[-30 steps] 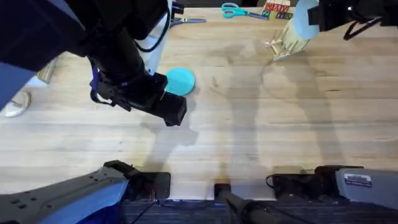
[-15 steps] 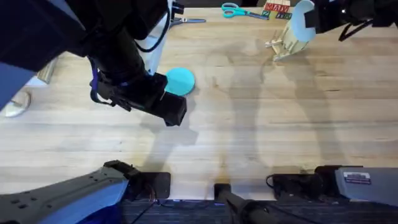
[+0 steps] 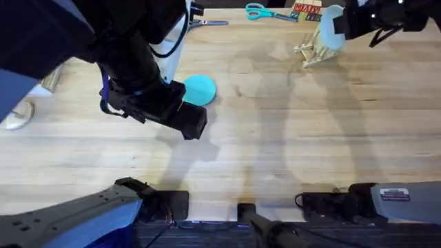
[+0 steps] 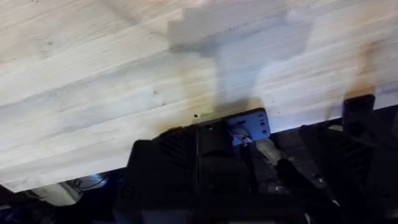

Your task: Pick up the plates from the table one by one and place each into a slot on the dish rack.

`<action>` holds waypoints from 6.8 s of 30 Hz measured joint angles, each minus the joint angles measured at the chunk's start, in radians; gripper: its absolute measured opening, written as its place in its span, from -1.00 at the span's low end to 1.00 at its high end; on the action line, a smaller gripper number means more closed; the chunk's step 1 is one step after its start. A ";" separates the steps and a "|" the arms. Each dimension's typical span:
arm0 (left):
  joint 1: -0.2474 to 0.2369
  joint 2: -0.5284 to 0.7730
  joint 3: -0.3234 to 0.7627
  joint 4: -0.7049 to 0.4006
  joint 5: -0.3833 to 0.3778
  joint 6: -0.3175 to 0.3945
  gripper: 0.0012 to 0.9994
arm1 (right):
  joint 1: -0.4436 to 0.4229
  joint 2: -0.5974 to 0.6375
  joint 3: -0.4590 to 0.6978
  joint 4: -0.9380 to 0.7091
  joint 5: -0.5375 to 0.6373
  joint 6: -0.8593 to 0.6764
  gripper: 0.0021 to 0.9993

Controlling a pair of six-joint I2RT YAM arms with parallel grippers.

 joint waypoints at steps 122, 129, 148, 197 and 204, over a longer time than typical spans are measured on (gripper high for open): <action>0.000 0.000 0.000 0.000 0.000 0.000 0.99 | 0.001 -0.202 0.006 -0.112 0.001 0.077 -0.01; 0.000 0.000 0.000 0.000 0.000 0.000 0.99 | 0.001 -0.276 0.006 -0.144 -0.164 0.135 0.77; 0.000 0.000 0.000 0.000 0.000 0.000 0.99 | 0.002 -0.279 0.006 -0.235 -0.470 0.260 0.85; 0.173 0.000 -0.017 0.482 0.337 -0.012 -0.91 | 0.002 -0.279 0.006 -0.297 -0.529 0.307 0.84; 0.270 0.000 -0.154 0.562 0.386 -0.011 -0.91 | 0.002 -0.279 0.006 -0.297 -0.529 0.307 0.85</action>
